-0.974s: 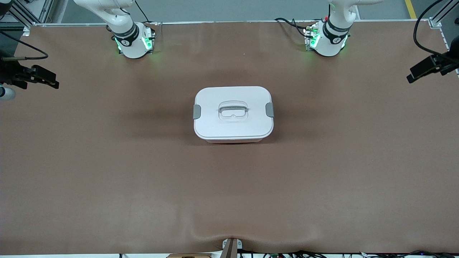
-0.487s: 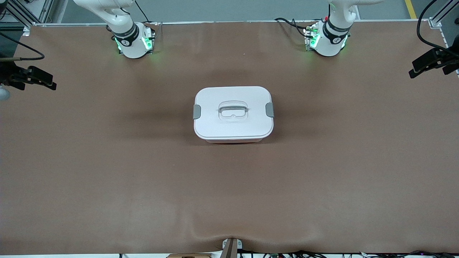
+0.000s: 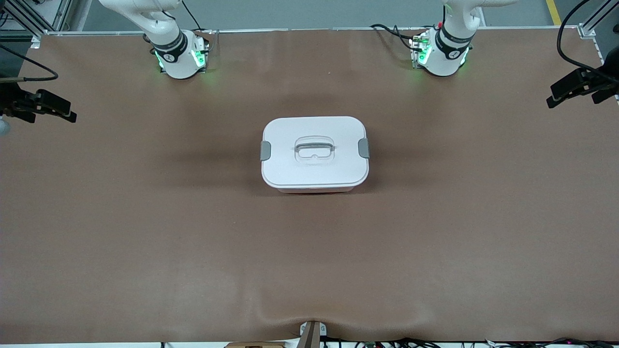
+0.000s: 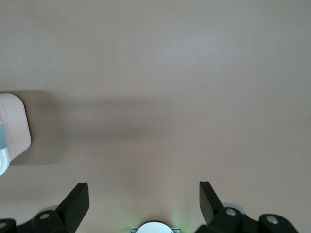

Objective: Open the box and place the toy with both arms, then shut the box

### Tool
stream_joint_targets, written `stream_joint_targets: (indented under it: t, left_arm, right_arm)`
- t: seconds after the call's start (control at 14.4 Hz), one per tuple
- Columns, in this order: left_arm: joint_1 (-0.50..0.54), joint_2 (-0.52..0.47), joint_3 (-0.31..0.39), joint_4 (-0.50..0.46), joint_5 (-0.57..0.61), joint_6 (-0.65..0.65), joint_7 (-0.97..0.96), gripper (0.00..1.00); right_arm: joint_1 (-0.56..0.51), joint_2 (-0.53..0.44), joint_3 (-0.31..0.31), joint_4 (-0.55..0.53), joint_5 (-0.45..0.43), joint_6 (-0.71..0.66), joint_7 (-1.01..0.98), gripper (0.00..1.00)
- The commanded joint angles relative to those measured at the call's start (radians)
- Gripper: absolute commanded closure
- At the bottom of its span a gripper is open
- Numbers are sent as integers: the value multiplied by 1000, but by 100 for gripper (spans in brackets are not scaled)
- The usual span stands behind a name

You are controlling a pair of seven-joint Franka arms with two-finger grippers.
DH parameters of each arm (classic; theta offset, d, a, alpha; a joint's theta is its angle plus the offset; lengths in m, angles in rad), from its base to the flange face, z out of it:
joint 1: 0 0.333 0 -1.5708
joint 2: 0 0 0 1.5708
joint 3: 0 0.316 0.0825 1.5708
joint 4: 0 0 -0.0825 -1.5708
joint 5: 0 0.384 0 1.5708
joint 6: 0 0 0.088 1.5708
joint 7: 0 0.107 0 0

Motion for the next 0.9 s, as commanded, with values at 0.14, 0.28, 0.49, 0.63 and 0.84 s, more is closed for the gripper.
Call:
stream_joint_targets:
  t: [0.14,0.28,0.49,0.63,0.84]
  left_arm:
    - [3,-22,12,-28,-10,31,39,0]
    - [3,-23,10,-26,-8,31,39,0]
    - [3,-23,10,-25,-8,31,30,0]
    - [3,-22,10,-25,-8,31,30,0]
    - [5,-12,10,-20,-10,31,27,0]
  right_arm:
    - [-10,-8,6,-2,3,15,-2,0]
    - [-10,-8,6,-2,3,14,-2,0]
    - [-15,-6,4,-4,3,8,-2,0]
    - [-13,-6,4,-5,3,5,0,0]
    - [-13,-6,4,-4,3,-14,2,0]
